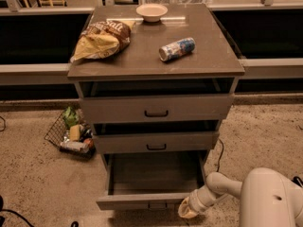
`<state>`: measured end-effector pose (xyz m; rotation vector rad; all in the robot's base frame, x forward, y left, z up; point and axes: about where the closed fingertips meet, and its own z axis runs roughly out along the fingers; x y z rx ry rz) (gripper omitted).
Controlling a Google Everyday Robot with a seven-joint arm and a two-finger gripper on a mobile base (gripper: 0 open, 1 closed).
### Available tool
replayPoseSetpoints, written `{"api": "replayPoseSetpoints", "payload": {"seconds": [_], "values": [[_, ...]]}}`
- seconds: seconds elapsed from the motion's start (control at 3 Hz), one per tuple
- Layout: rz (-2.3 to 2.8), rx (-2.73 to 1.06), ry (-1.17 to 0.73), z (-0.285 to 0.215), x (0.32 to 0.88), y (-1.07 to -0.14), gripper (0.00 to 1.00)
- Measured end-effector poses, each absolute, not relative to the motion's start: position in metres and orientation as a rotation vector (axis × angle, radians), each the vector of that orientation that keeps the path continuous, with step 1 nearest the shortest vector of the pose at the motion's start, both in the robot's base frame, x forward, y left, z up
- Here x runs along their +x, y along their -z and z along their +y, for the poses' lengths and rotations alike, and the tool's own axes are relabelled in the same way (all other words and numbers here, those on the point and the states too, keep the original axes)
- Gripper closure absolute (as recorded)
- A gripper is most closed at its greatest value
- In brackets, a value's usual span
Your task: Close bottom drawer
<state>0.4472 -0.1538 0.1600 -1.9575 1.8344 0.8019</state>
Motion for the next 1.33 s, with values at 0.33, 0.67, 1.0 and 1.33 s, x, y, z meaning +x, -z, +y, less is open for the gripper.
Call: {"api": "replayPoseSetpoints", "payload": {"seconds": [0.33,0.67,1.0,1.33], "values": [[1.834,-1.958,-0.802,-0.1537,0.4472,-0.16,0.4],[1.834,-1.958,-0.802,-0.1537,0.4472,-0.16,0.18],[1.834,-1.958,-0.802,-0.1537,0.4471,-0.16,0.0],[1.834,-1.958,-0.802,-0.1537,0.4472,-0.1599,0.0]]}}
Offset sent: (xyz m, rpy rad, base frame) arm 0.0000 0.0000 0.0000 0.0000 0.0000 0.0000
